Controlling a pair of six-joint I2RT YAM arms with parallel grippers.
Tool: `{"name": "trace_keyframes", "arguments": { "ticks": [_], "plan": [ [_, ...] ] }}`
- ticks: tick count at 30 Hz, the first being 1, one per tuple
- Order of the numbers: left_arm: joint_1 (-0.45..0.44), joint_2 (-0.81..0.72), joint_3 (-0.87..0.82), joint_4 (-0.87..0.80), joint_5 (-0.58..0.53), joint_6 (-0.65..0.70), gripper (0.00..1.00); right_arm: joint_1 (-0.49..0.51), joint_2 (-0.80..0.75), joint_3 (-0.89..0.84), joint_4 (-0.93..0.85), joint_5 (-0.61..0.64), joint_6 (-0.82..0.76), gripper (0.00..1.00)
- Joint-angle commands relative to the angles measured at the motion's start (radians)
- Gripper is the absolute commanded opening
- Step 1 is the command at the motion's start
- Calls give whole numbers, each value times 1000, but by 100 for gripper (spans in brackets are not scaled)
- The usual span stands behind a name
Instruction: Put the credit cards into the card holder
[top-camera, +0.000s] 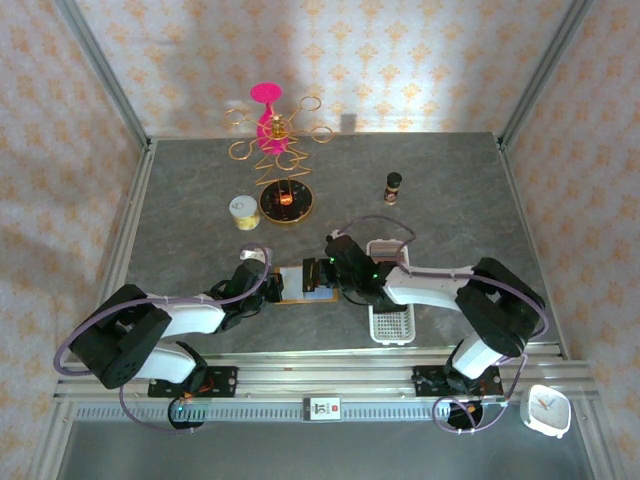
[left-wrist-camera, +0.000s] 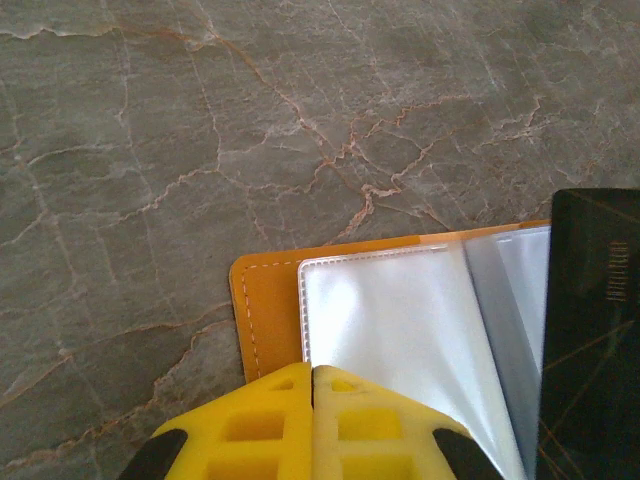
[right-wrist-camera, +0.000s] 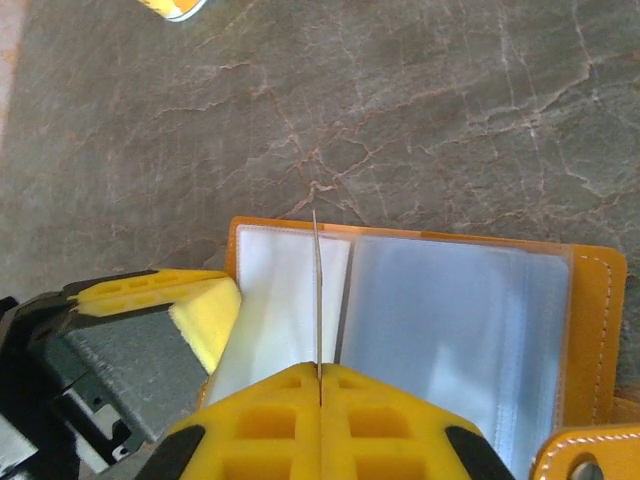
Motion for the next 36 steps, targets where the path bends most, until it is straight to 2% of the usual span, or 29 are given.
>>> {"name": "trace_keyframes", "arguments": {
  "ticks": [1,13,20,36],
  "plan": [
    [-9,-12,1,-22,-27,20,4,5,20,27,23,29,36,0],
    [-9,-11,-2,-18,-26,21,4,5,8,-28,29,53,78,0],
    [-9,-10,-3,-13,-24,21,4,4,28,-25,21,20,93,0],
    [-10,-11,-5,-10,-21,21,3,5,37,-70,159,-58,184,0]
  ]
}}
